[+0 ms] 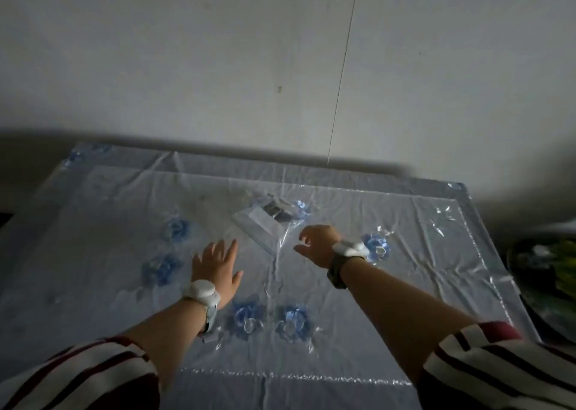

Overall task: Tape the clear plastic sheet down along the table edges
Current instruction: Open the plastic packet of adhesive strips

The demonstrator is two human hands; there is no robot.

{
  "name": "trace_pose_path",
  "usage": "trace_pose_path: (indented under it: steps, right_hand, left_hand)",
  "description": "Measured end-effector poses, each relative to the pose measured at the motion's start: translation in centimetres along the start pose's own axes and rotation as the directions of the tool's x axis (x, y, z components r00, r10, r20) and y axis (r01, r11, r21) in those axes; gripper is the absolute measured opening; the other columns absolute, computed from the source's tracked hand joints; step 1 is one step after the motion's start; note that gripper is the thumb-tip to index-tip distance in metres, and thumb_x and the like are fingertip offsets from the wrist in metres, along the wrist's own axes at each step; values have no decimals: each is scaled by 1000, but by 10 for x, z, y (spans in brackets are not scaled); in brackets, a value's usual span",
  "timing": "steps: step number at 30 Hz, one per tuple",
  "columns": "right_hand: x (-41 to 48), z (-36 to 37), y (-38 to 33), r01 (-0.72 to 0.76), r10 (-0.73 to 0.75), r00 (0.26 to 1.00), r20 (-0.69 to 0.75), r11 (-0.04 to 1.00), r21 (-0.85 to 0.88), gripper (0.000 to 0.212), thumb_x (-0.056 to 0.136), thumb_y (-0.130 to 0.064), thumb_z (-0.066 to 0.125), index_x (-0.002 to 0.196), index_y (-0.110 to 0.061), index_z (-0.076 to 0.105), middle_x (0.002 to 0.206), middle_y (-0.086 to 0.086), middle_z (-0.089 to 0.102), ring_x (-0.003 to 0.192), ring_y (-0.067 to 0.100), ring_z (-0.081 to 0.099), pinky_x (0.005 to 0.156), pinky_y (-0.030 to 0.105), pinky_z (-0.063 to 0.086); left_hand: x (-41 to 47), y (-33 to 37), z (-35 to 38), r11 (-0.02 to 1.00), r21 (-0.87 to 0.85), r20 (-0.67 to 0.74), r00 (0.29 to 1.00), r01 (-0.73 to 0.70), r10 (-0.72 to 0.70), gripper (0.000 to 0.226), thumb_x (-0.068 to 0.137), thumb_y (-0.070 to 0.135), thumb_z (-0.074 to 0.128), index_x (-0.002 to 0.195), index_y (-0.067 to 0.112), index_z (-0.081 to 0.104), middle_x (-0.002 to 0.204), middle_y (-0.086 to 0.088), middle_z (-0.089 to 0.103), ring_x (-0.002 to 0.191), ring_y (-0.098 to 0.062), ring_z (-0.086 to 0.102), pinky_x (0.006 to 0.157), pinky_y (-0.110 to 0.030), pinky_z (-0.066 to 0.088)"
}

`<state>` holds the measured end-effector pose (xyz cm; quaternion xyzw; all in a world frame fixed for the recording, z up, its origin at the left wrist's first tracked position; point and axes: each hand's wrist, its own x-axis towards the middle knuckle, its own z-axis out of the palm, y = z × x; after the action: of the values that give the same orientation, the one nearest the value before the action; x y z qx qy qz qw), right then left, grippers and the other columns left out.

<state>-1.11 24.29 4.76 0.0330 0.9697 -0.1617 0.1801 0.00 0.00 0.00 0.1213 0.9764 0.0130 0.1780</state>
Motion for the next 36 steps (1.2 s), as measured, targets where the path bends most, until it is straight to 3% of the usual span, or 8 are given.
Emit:
trace_pose_path:
  steps: [3, 7, 12, 18, 23, 27, 31, 36]
  right_hand:
    - [10, 23, -9, -161, 162, 987, 19, 943, 293, 46, 81, -52, 61, 111, -18, 63, 112, 4, 66, 105, 23, 60, 92, 30, 45]
    - [27, 57, -31, -401, 313, 913, 262, 572, 715, 35, 74, -49, 70, 92, -20, 67, 87, 4, 66, 74, 19, 61, 74, 33, 52]
    - [30, 71, -50, -415, 359, 893, 272, 418, 808, 14, 82, -31, 68, 74, -21, 63, 69, -2, 59, 66, 11, 53, 74, 32, 52]
    - [-3, 78, -56, -494, 137, 853, 503, -101, 864, 14, 90, -18, 58, 76, -16, 59, 57, -5, 64, 55, 10, 53, 55, 25, 42]
    - [-41, 110, -45, -530, 77, 835, 545, -153, 834, 16, 91, -12, 55, 76, -11, 60, 55, 0, 61, 57, 16, 51, 60, 29, 41]
    - [-65, 118, -37, -524, 67, 845, 530, -95, 847, 13, 91, -11, 55, 79, -9, 60, 55, 0, 63, 53, 14, 55, 51, 26, 48]
    - [-85, 111, -29, -501, 72, 865, 496, 81, 862, 14, 90, -13, 58, 77, -9, 59, 61, 3, 62, 50, 13, 56, 43, 22, 46]
    - [-97, 107, -21, -509, 81, 860, 503, 167, 844, 11, 90, -17, 59, 80, -12, 62, 64, 1, 62, 53, 10, 56, 46, 21, 48]
  left_hand:
    - [-9, -4, 18, 999, -16, -71, 996, -47, 45, 56, 85, 44, 39, 129, 13, 52, 136, -20, 51, 121, -40, 50, 96, -58, 42]
    - [-9, -19, 42, 990, -86, -189, 978, -112, 95, 57, 87, 45, 31, 123, 11, 58, 133, -18, 55, 122, -39, 51, 98, -59, 39]
    - [-7, -23, 48, 986, -103, -288, 953, -129, 95, 54, 83, 39, 39, 128, 14, 54, 137, -14, 52, 129, -33, 46, 105, -56, 33]
    - [-9, -23, 50, 989, -92, -276, 957, -119, 89, 50, 82, 37, 42, 123, 11, 57, 130, -17, 57, 123, -36, 50, 102, -57, 38]
    - [-9, -8, 33, 931, -364, -247, 967, -41, -54, 43, 72, 22, 65, 110, 1, 62, 118, -23, 62, 113, -40, 55, 95, -53, 42]
    - [-24, 6, 6, 540, -839, -44, 981, 66, -188, 37, 63, 20, 52, 90, 2, 68, 82, -25, 66, 74, -34, 60, 72, -38, 47]
    - [-38, 6, 0, 360, -924, 120, 992, 126, -39, 21, 80, 7, 61, 62, 18, 66, 66, -9, 63, 63, -9, 60, 70, -31, 45]
    - [-46, 12, 12, 121, -929, 339, 935, 350, -104, 17, 83, 13, 66, 67, 6, 68, 61, -8, 69, 56, -22, 64, 58, -28, 49]
